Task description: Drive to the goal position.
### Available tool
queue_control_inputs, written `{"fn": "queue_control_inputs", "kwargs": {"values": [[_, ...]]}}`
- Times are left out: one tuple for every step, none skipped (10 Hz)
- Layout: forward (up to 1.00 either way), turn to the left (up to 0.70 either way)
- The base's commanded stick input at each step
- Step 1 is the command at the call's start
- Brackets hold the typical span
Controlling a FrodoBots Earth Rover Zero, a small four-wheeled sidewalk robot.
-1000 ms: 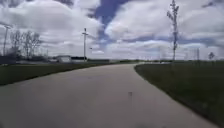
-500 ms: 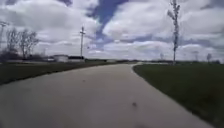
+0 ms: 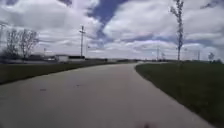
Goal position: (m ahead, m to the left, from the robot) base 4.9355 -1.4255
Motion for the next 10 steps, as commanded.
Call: {"fn": "queue_control_inputs", "kwargs": {"values": [[1.0, -0.16], [1.0, -0.02], [1.0, 0.0], [1.0, 0.0], [1.0, -0.06], [1.0, -0.18], [1.0, -0.2], [1.0, 0.0], [1.0, 0.0], [1.0, 0.0]]}}
